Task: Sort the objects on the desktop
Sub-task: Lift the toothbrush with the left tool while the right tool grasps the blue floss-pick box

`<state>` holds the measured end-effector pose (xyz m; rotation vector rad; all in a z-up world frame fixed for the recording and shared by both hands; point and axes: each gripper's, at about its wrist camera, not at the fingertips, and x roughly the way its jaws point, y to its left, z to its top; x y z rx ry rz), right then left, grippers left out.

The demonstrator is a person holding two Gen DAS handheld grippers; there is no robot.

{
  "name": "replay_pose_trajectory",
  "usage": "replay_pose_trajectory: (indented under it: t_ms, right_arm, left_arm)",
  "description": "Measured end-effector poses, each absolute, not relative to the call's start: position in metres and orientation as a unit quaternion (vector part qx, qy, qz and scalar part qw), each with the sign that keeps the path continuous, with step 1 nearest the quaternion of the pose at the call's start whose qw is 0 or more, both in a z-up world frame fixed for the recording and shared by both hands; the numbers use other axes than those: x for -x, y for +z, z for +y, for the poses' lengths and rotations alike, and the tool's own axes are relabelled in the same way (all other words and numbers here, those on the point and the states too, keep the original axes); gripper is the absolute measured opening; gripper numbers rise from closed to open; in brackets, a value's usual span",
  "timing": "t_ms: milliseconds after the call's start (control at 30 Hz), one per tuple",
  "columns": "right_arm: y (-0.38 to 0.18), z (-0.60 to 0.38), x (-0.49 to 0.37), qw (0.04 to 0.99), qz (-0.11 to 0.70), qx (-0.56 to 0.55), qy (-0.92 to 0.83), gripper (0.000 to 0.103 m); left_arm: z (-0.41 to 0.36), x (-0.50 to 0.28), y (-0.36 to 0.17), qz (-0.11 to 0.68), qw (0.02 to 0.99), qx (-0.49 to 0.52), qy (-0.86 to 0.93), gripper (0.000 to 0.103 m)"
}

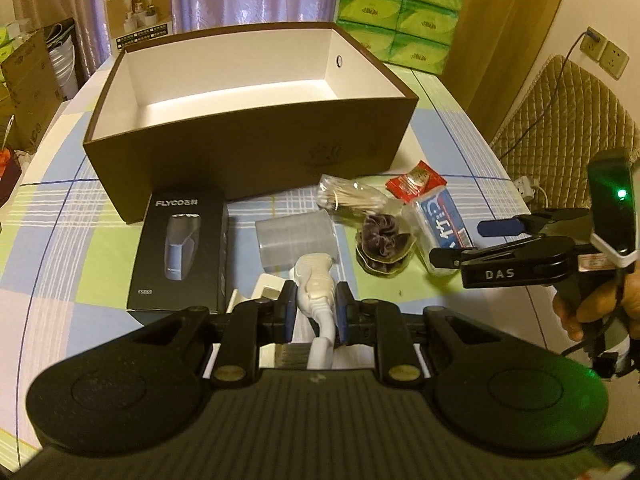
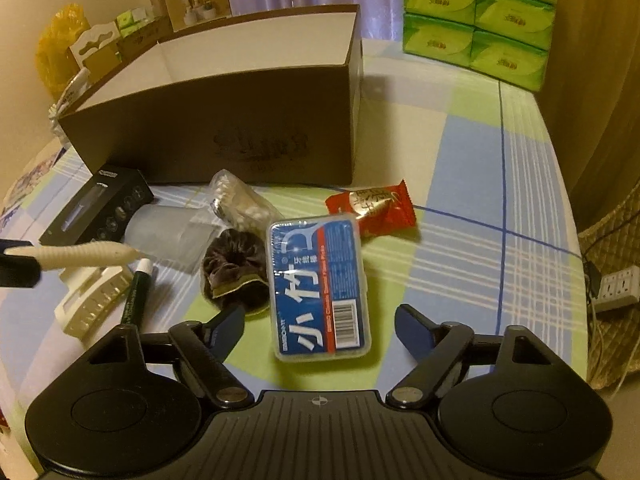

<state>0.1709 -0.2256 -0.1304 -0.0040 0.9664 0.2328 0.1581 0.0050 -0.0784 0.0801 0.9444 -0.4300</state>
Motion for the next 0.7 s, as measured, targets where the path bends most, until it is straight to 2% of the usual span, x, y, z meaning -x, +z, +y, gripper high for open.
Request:
replay_pose_trajectory:
  t_ms: [167,233,700]
  right_arm:
    - [-0.140,-0.222,-0.178,0.874,0.474,0.006,0.109,0.063]
    - [-0.141,-0.221,-0.179,0.873,0.476,0.008,0.108,0.056]
    - [-0.113,-0.220,-0.170,0.873,0.477,0.004,0.099,0.054]
  left_arm:
    - [0.010,-0.161,-0.075,0.446,0.871,-0.034,-0.203,0.016]
    - [0.012,-0.161,-0.074,0.444,0.872,-0.034,-0.202,0.016]
    - [0.016,-0.165,-0.063,0.427,0.879,-0.032,-0.213,0.016]
